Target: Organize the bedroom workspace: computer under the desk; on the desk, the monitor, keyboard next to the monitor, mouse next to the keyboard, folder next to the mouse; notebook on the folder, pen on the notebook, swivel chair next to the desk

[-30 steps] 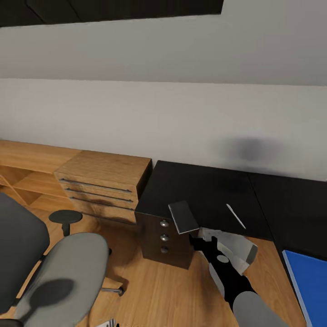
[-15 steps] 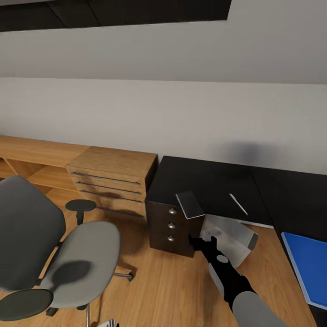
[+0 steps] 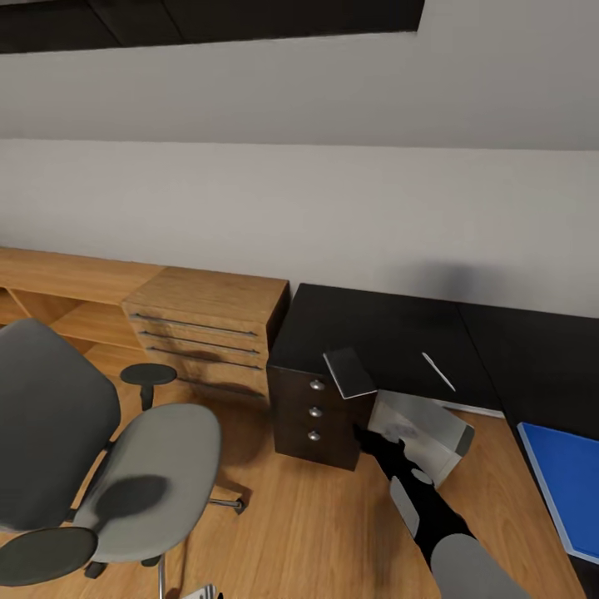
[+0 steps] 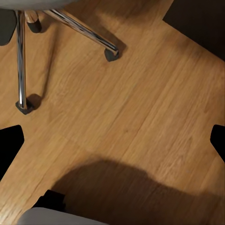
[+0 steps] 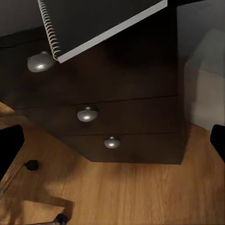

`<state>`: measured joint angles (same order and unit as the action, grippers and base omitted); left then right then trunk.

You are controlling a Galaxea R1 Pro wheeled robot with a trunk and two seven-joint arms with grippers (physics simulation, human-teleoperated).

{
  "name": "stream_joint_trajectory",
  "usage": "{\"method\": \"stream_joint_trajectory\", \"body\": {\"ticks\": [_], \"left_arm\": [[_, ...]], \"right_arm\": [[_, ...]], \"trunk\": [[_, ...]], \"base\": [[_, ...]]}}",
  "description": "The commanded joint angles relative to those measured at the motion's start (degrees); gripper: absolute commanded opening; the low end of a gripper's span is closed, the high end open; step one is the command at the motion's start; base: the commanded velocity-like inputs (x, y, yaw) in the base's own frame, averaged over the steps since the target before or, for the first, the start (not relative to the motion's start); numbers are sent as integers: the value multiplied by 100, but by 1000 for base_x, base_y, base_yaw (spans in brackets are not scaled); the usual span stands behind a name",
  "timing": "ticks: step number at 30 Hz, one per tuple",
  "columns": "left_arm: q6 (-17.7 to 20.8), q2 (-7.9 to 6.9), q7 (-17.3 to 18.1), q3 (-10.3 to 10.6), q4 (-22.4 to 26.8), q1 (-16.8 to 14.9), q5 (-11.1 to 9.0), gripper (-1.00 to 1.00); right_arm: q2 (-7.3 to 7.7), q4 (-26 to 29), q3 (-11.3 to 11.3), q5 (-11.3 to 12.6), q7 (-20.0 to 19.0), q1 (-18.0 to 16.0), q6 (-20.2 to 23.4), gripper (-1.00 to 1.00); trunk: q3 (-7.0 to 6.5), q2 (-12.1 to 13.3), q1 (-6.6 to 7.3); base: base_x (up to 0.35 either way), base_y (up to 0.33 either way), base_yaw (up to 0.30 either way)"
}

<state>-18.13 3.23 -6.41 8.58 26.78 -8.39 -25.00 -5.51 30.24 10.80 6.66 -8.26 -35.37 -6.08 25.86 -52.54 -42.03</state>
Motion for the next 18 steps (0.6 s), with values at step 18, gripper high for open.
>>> {"method": "stream_joint_trajectory", "body": {"ticks": [18], "left_arm": [[-15, 9, -58, 48, -3, -4, -30, 100]], "right_arm": [[27, 55, 500, 1717, -509, -5, 154, 100]], "trunk": [[329, -728, -396]], "base": [[0, 0, 0]]}}
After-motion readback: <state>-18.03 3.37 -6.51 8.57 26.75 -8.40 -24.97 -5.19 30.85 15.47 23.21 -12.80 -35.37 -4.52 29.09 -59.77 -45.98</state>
